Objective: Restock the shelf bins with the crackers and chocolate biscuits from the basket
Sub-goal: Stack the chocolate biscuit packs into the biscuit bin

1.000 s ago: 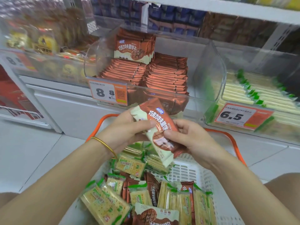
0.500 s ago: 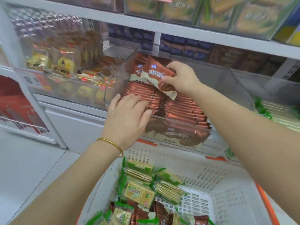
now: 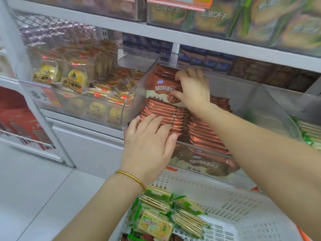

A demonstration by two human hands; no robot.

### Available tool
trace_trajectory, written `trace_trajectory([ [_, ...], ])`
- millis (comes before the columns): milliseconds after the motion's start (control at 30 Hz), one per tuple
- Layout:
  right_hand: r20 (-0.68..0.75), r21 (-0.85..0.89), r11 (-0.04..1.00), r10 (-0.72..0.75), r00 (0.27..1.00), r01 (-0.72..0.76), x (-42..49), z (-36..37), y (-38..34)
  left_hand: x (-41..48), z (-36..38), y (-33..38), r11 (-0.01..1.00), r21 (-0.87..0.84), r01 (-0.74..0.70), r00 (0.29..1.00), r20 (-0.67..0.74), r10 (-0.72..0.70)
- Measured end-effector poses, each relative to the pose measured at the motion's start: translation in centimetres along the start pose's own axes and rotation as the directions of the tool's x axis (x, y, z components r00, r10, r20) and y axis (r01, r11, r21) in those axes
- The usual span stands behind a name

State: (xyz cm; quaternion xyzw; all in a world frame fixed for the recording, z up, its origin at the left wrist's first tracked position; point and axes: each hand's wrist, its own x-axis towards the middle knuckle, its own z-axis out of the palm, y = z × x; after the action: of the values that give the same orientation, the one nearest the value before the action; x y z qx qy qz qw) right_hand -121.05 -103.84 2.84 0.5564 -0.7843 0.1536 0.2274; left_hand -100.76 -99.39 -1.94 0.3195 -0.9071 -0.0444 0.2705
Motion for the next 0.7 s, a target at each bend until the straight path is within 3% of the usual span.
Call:
trace_trajectory([
  [100,0.009,-0.031,0.999,0.01,1.0,-0.009,0.0,-0.2,-0.1,0.0,0.0,-0.1,1.0,-0.002,-0.009,1.0,0.007,0.009],
  [200,-0.005,0.063,0.995,0.08,0.997,-0.08,-0.4,-1.8,0.1,-0.1,-0.2,-0.1,1.0,-0.014,-0.014,1.0,0.003,0.014],
  [300,-0.058,0.327,0.938,0.14,0.988,-0.114,-3.6,-5.5,0.4,-0.3,-0.7,0.3,0.999,-0.027,-0.047,0.997,-0.067,0.045],
  [400,-0.134,0.592,0.806,0.128,0.983,-0.024,-11.3,-10.4,0.2,-1.0,-1.2,1.9,0.977,0.004,-0.215,0.956,-0.205,0.211],
  [467,-0.125,0.681,0.732,0.111,0.986,0.004,-17.7,-11.8,0.3,-2.4,-1.0,3.4,0.947,0.011,-0.322,0.917,-0.245,0.315],
  [567,0.159,0.67,0.716,0.122,0.98,-0.198,-26.2,-8.9,1.6,-5.3,0.2,5.4,0.889,-0.004,-0.458,0.873,-0.19,0.449],
  [633,0.447,0.534,0.746,0.149,0.882,-0.397,-30.8,-4.6,3.4,-7.1,1.4,6.3,0.857,-0.011,-0.515,0.853,-0.099,0.512],
  [700,0.661,0.345,0.787,0.182,0.728,-0.511,-34.3,-0.1,5.2,-8.7,2.6,6.8,0.862,-0.044,-0.506,0.862,0.02,0.507],
])
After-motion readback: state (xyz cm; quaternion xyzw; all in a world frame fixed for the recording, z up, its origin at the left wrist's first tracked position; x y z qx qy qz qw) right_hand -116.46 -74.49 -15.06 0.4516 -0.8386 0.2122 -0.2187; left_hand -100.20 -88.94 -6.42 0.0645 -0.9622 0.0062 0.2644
